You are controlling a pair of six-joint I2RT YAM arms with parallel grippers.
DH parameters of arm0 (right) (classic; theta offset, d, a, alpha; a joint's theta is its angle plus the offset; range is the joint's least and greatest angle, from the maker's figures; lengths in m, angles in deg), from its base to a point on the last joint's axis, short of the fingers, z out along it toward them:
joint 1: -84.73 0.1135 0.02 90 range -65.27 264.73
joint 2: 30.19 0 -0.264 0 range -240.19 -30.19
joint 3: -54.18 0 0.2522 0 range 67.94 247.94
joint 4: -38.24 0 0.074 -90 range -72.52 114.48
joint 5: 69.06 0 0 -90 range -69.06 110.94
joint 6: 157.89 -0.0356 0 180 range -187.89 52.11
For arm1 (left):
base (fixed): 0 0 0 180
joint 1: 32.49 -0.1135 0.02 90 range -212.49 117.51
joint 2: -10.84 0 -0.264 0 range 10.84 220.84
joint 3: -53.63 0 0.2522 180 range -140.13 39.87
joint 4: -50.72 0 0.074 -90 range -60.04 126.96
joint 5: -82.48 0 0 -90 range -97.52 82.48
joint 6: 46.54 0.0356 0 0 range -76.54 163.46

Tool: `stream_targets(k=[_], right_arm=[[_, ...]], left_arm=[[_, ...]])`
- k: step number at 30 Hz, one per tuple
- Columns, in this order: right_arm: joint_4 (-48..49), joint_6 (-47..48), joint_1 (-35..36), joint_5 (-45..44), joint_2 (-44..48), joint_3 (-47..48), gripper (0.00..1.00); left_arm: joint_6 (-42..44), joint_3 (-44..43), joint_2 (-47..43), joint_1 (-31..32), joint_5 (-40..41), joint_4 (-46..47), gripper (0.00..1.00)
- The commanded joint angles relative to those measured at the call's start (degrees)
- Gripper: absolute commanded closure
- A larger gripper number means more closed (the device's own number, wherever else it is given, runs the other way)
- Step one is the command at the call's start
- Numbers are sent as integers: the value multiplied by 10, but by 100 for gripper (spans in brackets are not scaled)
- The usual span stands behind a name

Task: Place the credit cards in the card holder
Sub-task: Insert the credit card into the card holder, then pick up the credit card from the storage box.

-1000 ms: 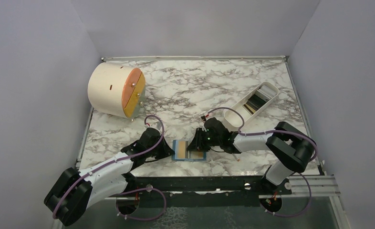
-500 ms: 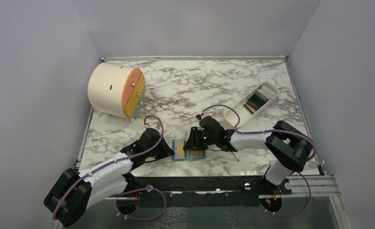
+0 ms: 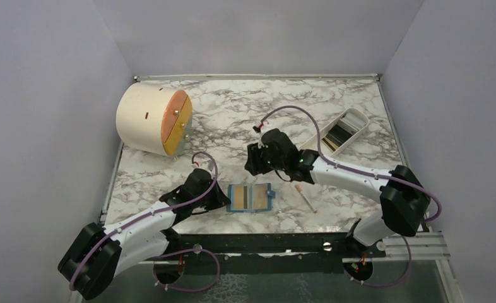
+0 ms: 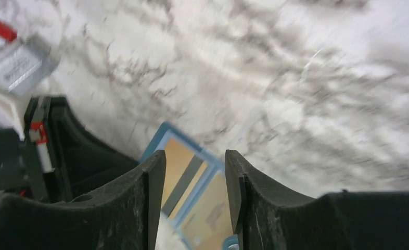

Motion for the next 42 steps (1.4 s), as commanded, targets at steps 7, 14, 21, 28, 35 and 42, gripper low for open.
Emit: stream_targets(k=[7,14,21,28,35,42], right_arm=[[-179,261,-182,-203,-46,161,50],[-144,403,-346,-195,-50,175,50],[-133,513,-440,-189,-97,175,50],[-77,574,-481,-136,-137,170,45],[-16,646,-483,-165,-175,141,47],[64,695,-486,-195,-184,118,48]], left_arm=[[28,-23,10,1,-17,15,100],[27,-16,-5,1,-29,16,100],[26,-20,-14,1,-34,15,100],[21,-15,-13,1,-34,22,100],[25,-20,-16,1,-34,13,100],[21,-18,-18,1,-36,18,100]])
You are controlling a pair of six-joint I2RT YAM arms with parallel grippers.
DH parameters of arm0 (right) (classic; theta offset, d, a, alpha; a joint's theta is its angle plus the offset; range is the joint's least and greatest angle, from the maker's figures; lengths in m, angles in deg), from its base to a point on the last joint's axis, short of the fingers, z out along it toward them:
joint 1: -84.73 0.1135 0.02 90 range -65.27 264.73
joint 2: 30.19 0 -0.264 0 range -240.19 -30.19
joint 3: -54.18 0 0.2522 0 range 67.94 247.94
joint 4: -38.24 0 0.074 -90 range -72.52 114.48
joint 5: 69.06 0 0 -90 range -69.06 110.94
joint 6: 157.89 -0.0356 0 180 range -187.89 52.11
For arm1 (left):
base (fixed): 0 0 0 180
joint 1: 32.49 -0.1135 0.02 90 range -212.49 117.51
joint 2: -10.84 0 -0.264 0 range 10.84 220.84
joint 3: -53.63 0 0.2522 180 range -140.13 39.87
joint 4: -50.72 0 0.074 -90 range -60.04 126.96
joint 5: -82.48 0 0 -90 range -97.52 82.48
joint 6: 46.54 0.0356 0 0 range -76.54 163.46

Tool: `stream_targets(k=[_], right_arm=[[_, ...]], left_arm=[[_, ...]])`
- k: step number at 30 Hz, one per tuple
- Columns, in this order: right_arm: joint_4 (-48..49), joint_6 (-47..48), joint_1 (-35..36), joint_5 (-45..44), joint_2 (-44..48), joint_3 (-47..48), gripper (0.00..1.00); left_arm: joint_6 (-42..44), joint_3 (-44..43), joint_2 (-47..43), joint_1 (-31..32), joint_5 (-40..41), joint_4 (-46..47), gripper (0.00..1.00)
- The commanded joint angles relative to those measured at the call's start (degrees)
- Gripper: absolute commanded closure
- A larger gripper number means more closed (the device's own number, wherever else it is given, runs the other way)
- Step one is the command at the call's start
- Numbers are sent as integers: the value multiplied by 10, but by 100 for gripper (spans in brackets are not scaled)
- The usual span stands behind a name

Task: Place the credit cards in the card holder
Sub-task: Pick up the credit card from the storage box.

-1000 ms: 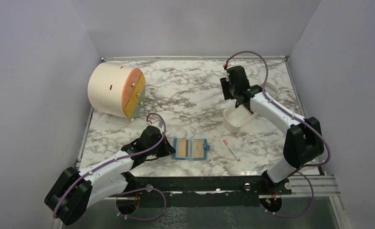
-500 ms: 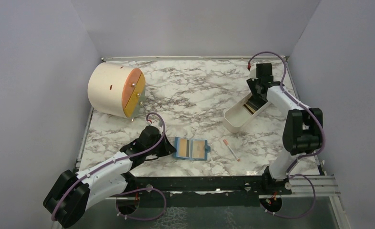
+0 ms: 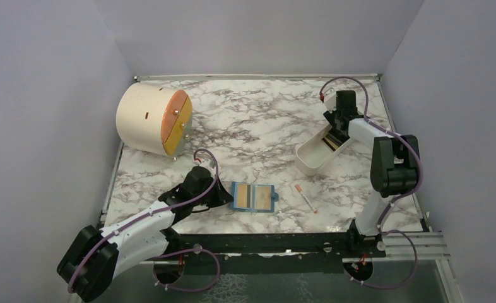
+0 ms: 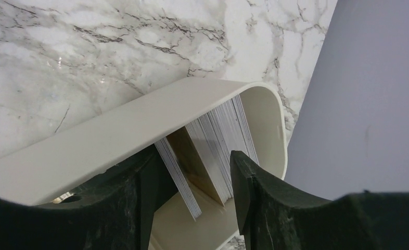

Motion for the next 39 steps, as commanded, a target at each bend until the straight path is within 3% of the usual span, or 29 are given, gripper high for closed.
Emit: stream_targets(k=[1,10,22,39], right_arm=[[79,53,-5,-35,-11,-8,49],[94,71,-13,-33,-21,-10,56],[78,64,-17,-25,-38,2,56],[99,70,-17,-43,-4,-5,74]], left_arm=[[2,-3,-6,1,-12,7,100],[0,1,-18,1,-7,2,100],[-3,4,-30,1,-3,-8,100],[-6,10,-37,1,2,-9,100]])
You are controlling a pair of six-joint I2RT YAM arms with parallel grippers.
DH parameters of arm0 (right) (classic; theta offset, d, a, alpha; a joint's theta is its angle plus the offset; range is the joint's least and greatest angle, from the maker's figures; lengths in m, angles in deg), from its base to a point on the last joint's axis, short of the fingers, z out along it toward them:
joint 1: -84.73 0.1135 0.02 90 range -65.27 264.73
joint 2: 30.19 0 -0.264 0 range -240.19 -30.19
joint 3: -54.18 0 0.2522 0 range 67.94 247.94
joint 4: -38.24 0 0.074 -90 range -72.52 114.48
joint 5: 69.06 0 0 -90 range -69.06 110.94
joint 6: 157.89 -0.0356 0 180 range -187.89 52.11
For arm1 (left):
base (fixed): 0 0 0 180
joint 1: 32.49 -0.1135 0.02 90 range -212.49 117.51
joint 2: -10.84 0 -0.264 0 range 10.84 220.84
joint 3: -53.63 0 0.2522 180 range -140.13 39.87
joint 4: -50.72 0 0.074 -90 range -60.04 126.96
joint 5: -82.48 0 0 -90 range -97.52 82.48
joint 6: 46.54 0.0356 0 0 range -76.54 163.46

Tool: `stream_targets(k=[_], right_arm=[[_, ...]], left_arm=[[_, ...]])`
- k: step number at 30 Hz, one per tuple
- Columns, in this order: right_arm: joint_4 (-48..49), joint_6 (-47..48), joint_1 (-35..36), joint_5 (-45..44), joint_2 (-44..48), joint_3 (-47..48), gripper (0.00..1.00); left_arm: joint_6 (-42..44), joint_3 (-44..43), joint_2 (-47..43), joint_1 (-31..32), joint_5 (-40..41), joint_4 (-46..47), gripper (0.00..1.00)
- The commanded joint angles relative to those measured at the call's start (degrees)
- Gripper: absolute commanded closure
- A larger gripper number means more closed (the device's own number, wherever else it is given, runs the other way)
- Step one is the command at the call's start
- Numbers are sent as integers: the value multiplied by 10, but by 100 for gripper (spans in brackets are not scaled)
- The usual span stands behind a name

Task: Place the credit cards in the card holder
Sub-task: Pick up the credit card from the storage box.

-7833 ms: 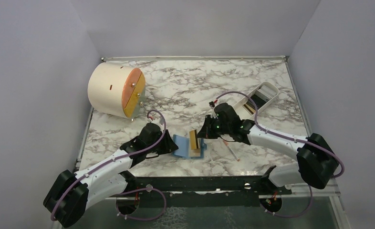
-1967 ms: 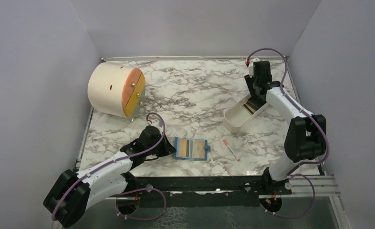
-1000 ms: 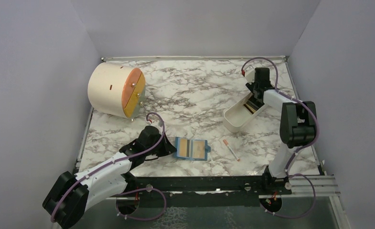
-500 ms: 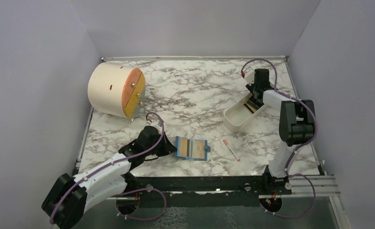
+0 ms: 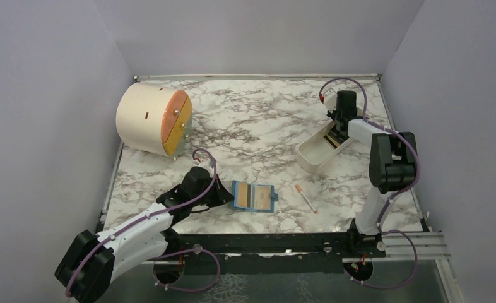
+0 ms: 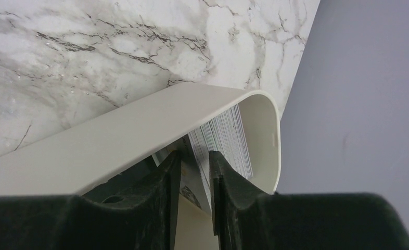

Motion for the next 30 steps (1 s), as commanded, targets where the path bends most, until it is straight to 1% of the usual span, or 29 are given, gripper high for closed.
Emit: stream_targets(k=[1,3,5,14,15,17,18,22,25,27,30], right_arm=[[35,8,-8,-23,25,-2,77],[33,9,-8,-23,28,-1,82],[26,6,-8,-21,34,4,85],[-54,-26,-7,-15,57,32,87],[-68,-36,-7,-8,62,35,89],[-88,-57,-7,7,73,37,97],[-102,-64,-7,20,80,39,99],[-170,-102,-3,81,121,51,99],[-204,-125,9,121,163,49,99],[-225,-140,19,127,188,49,99],[-252,-164,35,120,224,47,99]], left_arm=[[-5,11,-14,1,2,-7,100],[-5,12,-16,1,2,-8,100],[-3,10,-19,1,2,-10,100],[-1,9,-19,1,4,-12,100],[-1,9,-20,1,5,-12,100],[-1,8,-21,1,7,-14,100],[-1,7,-21,1,9,-14,100],[3,0,-17,1,18,-20,100],[1,-2,-17,1,19,-25,100],[-3,-2,-22,1,21,-30,97],[-3,-9,-31,1,28,-46,89]])
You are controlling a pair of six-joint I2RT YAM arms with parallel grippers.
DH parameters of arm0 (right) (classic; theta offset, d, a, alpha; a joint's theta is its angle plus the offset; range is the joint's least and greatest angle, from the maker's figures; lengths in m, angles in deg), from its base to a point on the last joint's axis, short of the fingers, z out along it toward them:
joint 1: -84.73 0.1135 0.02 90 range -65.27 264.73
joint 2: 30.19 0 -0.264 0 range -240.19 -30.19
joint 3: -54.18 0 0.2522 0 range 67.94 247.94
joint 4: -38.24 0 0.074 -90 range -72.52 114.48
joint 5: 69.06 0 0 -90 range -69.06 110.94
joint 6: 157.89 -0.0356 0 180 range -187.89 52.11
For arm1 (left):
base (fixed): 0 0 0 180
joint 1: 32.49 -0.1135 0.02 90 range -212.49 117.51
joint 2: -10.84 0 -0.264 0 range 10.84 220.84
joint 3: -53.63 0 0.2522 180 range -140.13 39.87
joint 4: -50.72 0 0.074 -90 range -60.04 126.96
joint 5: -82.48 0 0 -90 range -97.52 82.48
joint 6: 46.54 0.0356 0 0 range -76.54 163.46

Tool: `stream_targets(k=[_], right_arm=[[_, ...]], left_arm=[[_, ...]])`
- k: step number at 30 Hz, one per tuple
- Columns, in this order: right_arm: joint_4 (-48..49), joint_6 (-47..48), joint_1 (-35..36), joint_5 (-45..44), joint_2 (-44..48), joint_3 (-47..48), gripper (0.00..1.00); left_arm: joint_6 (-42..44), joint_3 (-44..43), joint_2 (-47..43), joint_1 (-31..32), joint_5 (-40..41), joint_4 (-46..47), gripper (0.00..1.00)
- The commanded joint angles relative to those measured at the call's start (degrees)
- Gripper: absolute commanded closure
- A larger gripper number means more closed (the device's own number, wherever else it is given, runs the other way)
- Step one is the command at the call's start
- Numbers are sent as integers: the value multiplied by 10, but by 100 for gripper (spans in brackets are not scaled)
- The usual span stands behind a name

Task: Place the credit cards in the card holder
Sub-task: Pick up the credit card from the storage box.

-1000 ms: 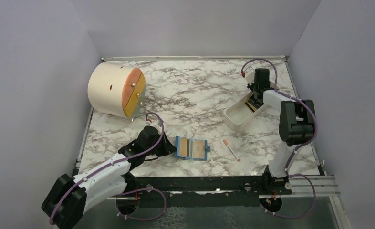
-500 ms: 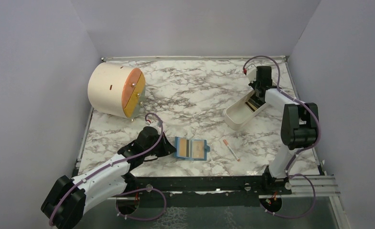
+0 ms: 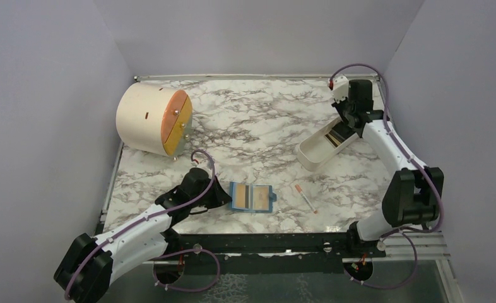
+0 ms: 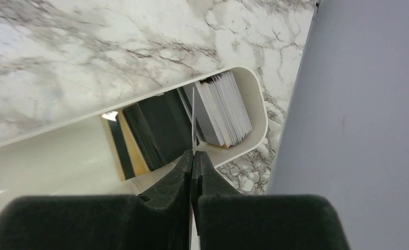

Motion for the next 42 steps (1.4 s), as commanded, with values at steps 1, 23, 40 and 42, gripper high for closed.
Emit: stream_targets(k=[1,23,40,42], right_arm=[[-69,-62,26,26,58,18,99],[163,-678,164,506,338,-254,99],[378,-907,229,590,338,-360,99],[406,-932,239,588,330,-371,99]], left_arm=[[1,-16,-20,1,22,-26,85],[-22,-124,-82,1,-26,-16,26],[-129,-124,-63,1,-155,222,37],[-134,-125,-52,1,-163,229,39]])
